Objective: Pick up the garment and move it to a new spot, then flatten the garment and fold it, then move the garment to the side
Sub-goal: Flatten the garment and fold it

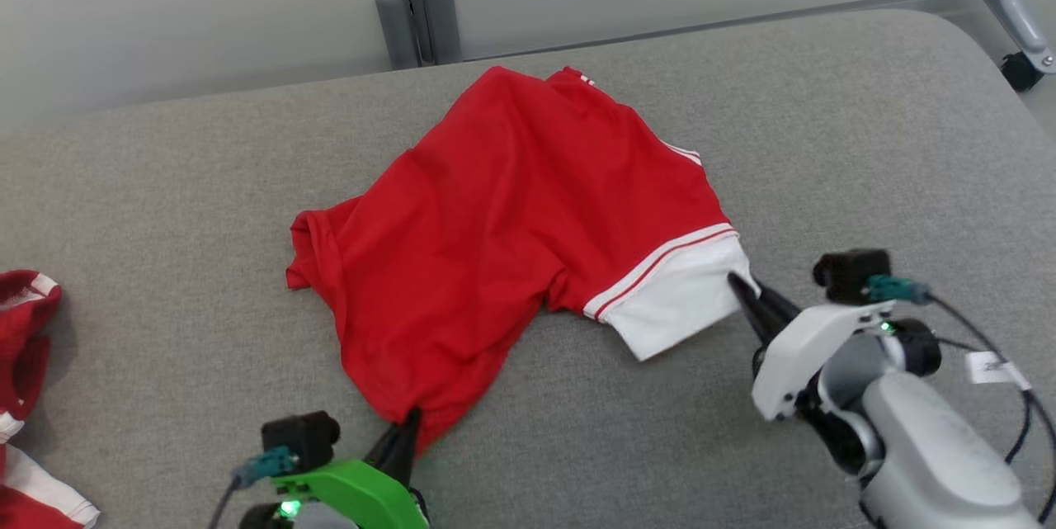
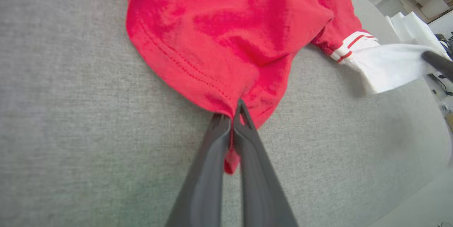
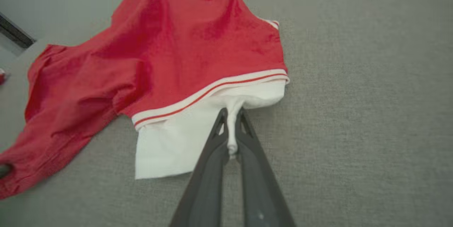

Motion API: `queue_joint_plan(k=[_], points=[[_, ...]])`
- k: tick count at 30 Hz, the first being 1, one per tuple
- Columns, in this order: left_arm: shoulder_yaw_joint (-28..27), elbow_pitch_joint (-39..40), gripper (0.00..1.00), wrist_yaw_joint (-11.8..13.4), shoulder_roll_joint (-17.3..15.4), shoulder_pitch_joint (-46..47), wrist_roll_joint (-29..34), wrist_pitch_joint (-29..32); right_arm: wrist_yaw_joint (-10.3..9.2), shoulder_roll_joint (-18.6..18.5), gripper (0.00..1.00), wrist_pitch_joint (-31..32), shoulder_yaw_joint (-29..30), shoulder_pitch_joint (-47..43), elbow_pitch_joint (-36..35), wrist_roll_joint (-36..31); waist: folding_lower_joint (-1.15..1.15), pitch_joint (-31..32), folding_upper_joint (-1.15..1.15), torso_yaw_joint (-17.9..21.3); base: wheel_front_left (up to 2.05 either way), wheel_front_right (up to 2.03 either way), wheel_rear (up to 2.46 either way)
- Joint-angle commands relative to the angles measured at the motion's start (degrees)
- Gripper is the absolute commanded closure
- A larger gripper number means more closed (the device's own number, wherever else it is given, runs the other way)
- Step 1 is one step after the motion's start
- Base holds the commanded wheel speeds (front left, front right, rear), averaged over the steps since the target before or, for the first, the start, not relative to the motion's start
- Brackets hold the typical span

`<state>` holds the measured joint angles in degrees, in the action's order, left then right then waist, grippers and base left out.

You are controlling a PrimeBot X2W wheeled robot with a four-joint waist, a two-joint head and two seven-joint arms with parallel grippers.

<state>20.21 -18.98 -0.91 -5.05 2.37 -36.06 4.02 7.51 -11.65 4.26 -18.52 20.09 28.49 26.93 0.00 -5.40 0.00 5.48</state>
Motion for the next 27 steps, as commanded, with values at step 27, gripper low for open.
queue_joint_plan(k=[27], points=[[-16.1, 46.6, 1.00, 10.5, -22.7, 33.3, -16.5, 32.9, -0.03, -7.5, 1.00, 21.9, 28.1, 29.8, -36.5, 20.8, 0.00, -12.5, 0.00, 5.2, 0.00, 0.00, 0.00]])
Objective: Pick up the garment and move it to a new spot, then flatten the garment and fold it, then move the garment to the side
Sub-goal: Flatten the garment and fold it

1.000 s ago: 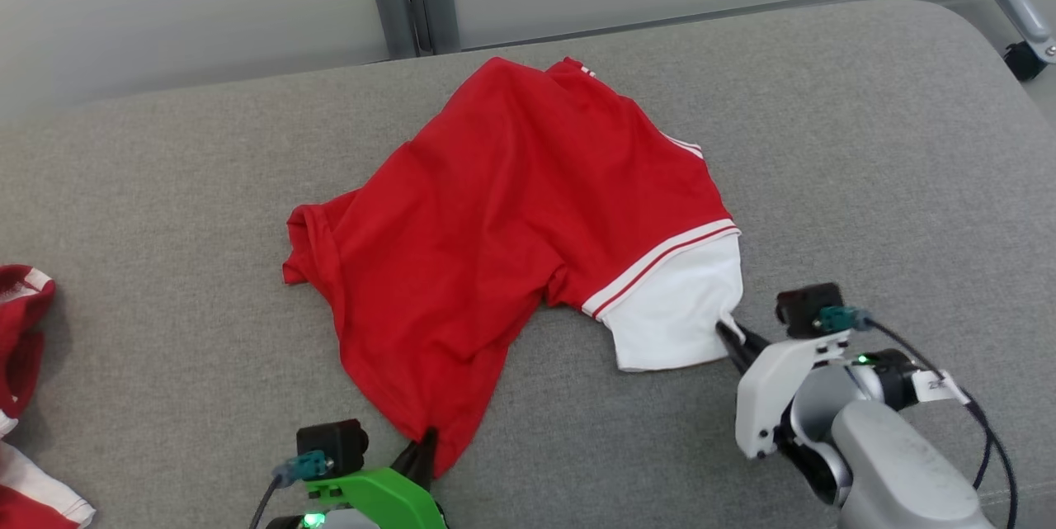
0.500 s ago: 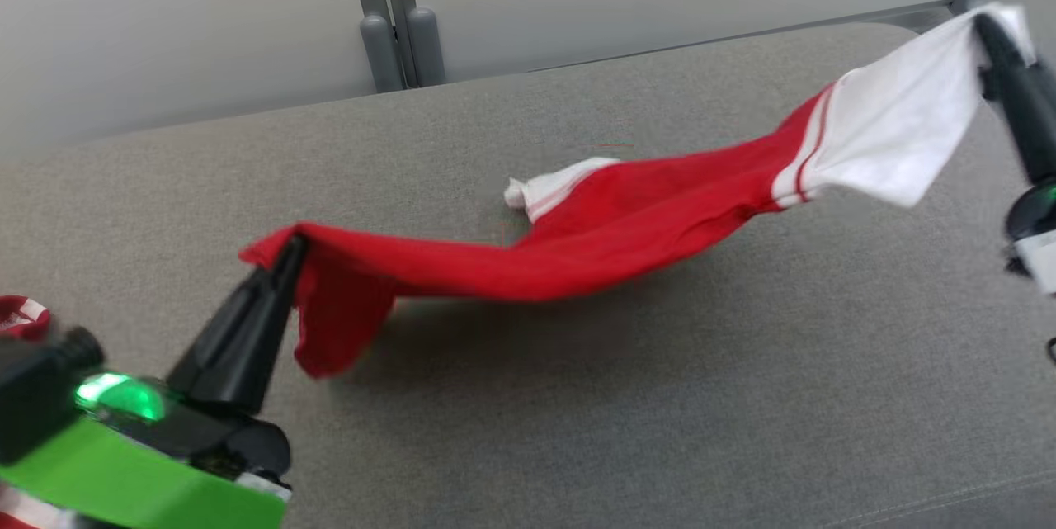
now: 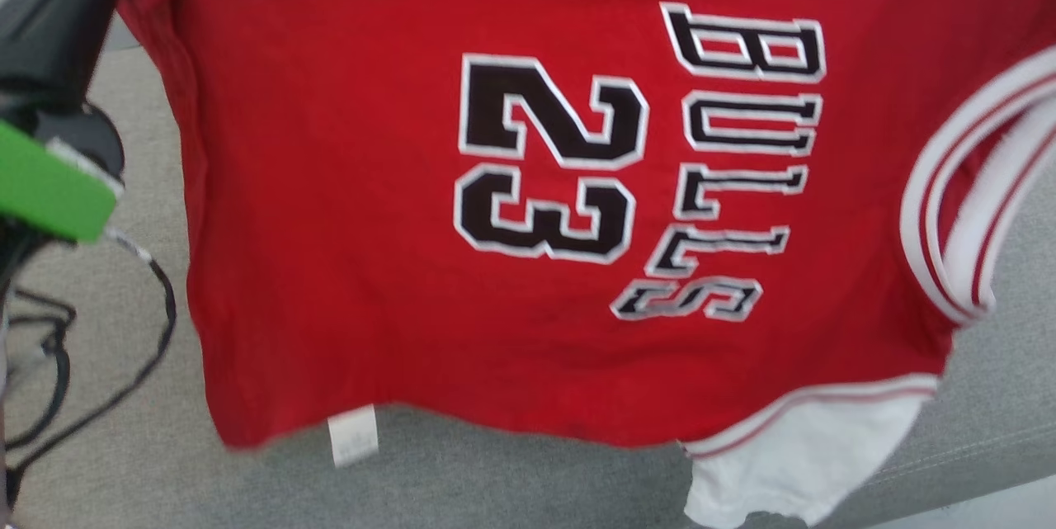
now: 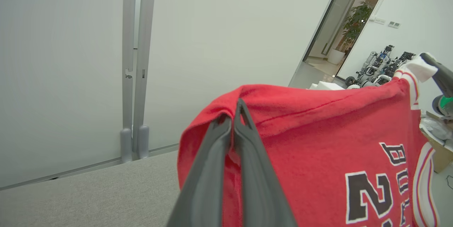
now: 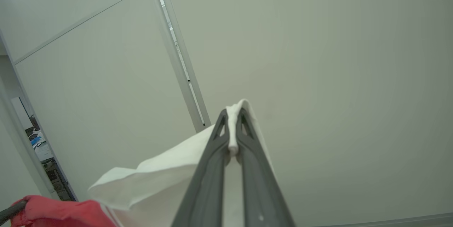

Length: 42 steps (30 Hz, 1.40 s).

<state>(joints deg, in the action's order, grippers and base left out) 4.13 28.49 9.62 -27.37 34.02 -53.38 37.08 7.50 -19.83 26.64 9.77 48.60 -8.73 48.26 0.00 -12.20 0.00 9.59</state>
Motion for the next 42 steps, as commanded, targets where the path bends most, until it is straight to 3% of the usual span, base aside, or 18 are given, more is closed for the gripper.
queue_joint_plan(k=[1, 5, 8, 12, 15, 21, 28, 32, 36, 42], points=[[0.9, -3.8, 1.00, -0.3, -0.6, 4.0, 2.1, -0.3, -0.01, 2.2, 1.00, -1.4, -1.0, 3.7, 3.5, -1.9, 0.00, -6.9, 0.00, 1.4, 0.00, 0.00, 0.00], [3.7, -16.4, 1.00, 0.4, 2.5, 17.1, 6.6, -3.2, -0.01, 7.7, 1.00, -7.8, -3.2, 15.8, 14.5, -9.5, 0.00, -13.3, 0.00, 2.0, 0.00, 0.00, 0.00], [5.1, -26.6, 1.00, -0.6, 4.3, 28.5, 12.3, -10.4, -0.01, 12.1, 1.00, -14.7, -4.2, 26.0, 21.9, -14.4, 0.00, -17.4, 0.00, 2.6, 0.00, 0.00, 0.00], [7.8, -38.9, 1.00, -5.4, 3.4, 39.4, 21.6, -24.7, -0.01, 14.2, 1.00, -21.6, -8.0, 33.5, 29.8, -15.8, 0.00, -21.0, 0.00, 3.5, 0.00, 0.00, 0.00], [8.9, -48.2, 1.00, -7.7, 4.5, 40.0, 23.3, -31.2, -0.01, 14.9, 1.00, -24.1, -13.1, 31.1, 32.8, -15.0, 0.00, -21.3, 0.00, 3.9, 0.00, 0.00, 0.00], [10.9, -58.7, 1.00, -12.3, 5.6, 27.8, 21.5, -37.3, -0.01, 12.1, 1.00, -28.8, -22.7, 16.0, 35.2, -9.4, 0.00, -18.9, 0.00, 3.2, 0.00, 0.00, 0.00], [14.1, -60.5, 1.00, -15.2, 8.8, 7.8, 18.4, -41.6, -0.01, 5.6, 1.00, -34.5, -29.4, -3.1, 32.7, -1.3, 0.00, -12.9, 0.00, 1.3, 0.00, 0.00, 0.00], [15.4, -58.2, 1.00, -15.5, 10.4, -2.5, 17.0, -44.3, -0.01, 1.5, 1.00, -37.3, -31.8, -13.6, 29.5, 1.2, 0.00, -7.8, 0.00, 0.2, 0.00, 0.00, 0.00], [17.0, -54.4, 1.00, -15.3, 10.7, -12.3, 16.9, -47.0, -0.02, -2.9, 1.00, -39.9, -32.1, -24.7, 27.9, -1.9, 0.00, -2.3, 0.00, -1.0, 0.00, 0.00, 0.00], [18.8, -47.0, 1.00, -12.8, 12.9, -30.4, 14.1, -47.6, -0.05, -4.4, 1.00, -40.9, -28.8, -43.4, 26.3, -4.0, 0.00, 3.6, 0.00, -1.5, 0.00, 0.00, 0.00]])
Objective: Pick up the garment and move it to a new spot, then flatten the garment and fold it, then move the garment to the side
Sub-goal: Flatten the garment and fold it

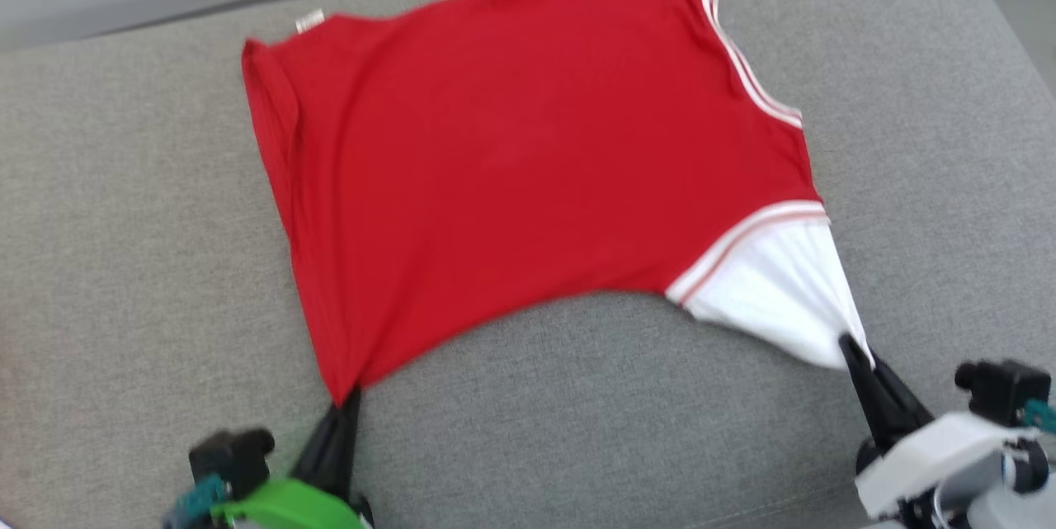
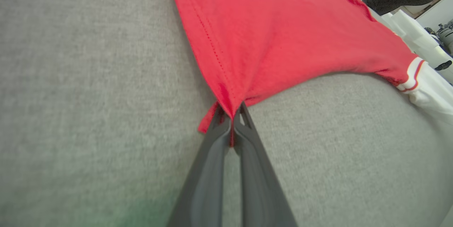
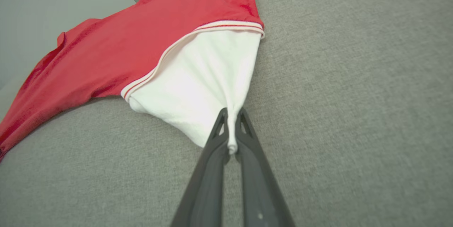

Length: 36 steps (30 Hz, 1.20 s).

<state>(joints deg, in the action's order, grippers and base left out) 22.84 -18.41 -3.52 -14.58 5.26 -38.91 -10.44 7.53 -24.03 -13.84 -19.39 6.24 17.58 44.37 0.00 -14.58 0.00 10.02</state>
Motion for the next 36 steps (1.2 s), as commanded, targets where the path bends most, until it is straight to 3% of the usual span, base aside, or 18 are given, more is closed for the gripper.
queue_joint_plan(k=[1, 5, 10, 17, 25, 30, 36], points=[[0.4, 2.1, 1.00, 1.0, 0.5, -5.2, -1.1, 0.2, -0.07, -0.1, 1.00, -0.2, 0.8, -4.4, -1.0, 0.0, 0.00, 6.3, 0.00, -1.9, 0.00, 0.00, 0.00], [0.9, 11.9, 1.00, 4.2, 1.2, -16.4, -4.1, 2.1, -0.07, 0.1, 1.00, 1.0, 3.8, -13.8, -5.7, 0.9, 0.00, 6.3, 0.00, -2.2, 0.00, 0.00, 0.00], [0.7, 21.5, 1.00, 7.0, -0.6, -19.8, -5.6, 6.3, -0.07, -0.6, 1.00, 4.2, 8.4, -16.8, -10.7, 0.6, 0.00, 5.0, 0.00, -2.9, 0.00, 0.00, 0.00], [-0.6, 25.1, 1.00, 9.4, -1.9, -10.3, -5.3, 13.0, -0.06, 0.1, 1.00, 12.3, 10.8, -4.7, -14.3, -3.2, 0.00, 2.2, 0.00, -3.5, 0.00, 0.00, 0.00], [-1.4, 24.1, 1.00, 11.1, -1.7, 3.1, -6.5, 21.1, -0.06, 1.3, 1.00, 23.9, 10.1, 14.7, -8.0, -8.6, 0.00, -1.7, 0.00, -5.1, 0.00, 0.00, 0.00], [-1.9, 20.5, 1.00, 12.1, -1.4, 7.1, -7.1, 23.2, -0.06, 3.2, 1.00, 25.4, 10.3, 21.9, -2.9, -14.1, 0.00, -3.3, 0.00, -6.0, 0.00, 0.00, 0.00], [-1.1, 15.5, 1.00, 11.0, 0.2, 10.7, -7.3, 23.3, -0.07, 5.1, 1.00, 25.3, 10.1, 26.4, 3.5, -19.3, 0.00, -4.5, 0.00, -6.9, 0.00, 0.00, 0.00]])
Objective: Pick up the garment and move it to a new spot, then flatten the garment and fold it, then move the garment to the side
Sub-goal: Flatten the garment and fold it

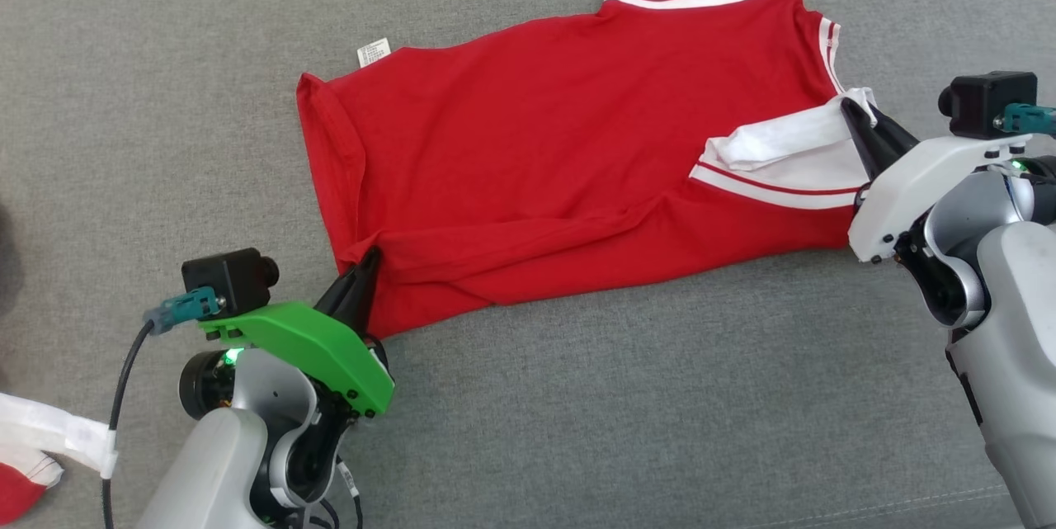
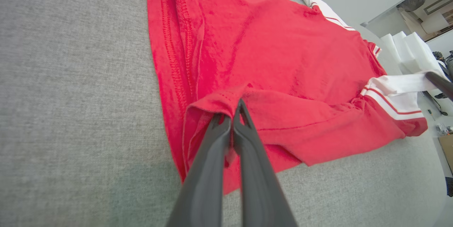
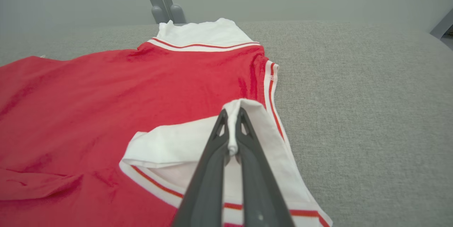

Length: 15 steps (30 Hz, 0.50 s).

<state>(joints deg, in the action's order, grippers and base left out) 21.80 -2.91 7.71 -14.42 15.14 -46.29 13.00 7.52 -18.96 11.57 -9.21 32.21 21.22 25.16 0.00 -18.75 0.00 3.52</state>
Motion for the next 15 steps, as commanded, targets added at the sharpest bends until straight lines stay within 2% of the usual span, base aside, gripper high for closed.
queue_joint_plan(k=[1, 4, 5, 6, 7, 10, 15], points=[[0.1, -0.8, 1.00, -0.4, 0.2, 1.3, 0.2, -0.3, -0.06, 0.3, 1.00, -0.4, 0.0, 0.9, 0.8, -0.5, 0.00, -0.5, 0.00, -0.4, 0.00, 0.00, 0.00], [0.6, -2.3, 1.00, -0.9, 0.6, 2.2, 0.2, -0.3, -0.06, 0.9, 1.00, -0.9, -0.1, 1.6, 2.8, -1.2, 0.00, -0.6, 0.00, -0.3, 0.00, 0.00, 0.00], [0.7, -2.7, 0.71, -1.1, 0.7, 2.4, 0.3, -0.5, -0.06, 0.9, 1.00, -1.1, -0.2, 1.8, 3.5, -1.5, 0.00, -0.6, 0.00, -0.2, 0.00, 0.00, 0.00], [0.8, -3.1, 0.00, -1.0, 0.6, 2.4, 0.5, -0.7, -0.06, 0.8, 0.37, -1.2, -0.6, 1.8, 4.0, -1.9, 0.00, -0.4, 0.00, -0.1, 0.00, 0.00, 0.00], [0.8, -3.5, 0.00, -0.8, 0.2, 2.0, 0.8, -0.8, -0.06, 0.7, 0.00, -1.1, -0.7, 1.4, 4.6, -2.0, 0.00, -0.2, 0.00, 0.1, 0.00, 0.00, 0.00], [1.0, -2.7, 0.00, -0.4, -1.2, -0.3, 2.1, -1.4, -0.07, 0.0, 0.00, -1.2, -1.0, -0.5, 4.6, -1.6, 0.00, 0.7, 0.00, 0.5, 0.00, 0.00, 0.00], [0.3, 5.0, 0.00, -0.4, -4.2, -8.8, -0.4, -0.4, -0.06, -3.0, 0.00, -1.0, 0.7, -5.0, 1.8, -2.4, 0.00, 1.3, 0.00, 1.8, 0.00, 0.00, 0.00]])
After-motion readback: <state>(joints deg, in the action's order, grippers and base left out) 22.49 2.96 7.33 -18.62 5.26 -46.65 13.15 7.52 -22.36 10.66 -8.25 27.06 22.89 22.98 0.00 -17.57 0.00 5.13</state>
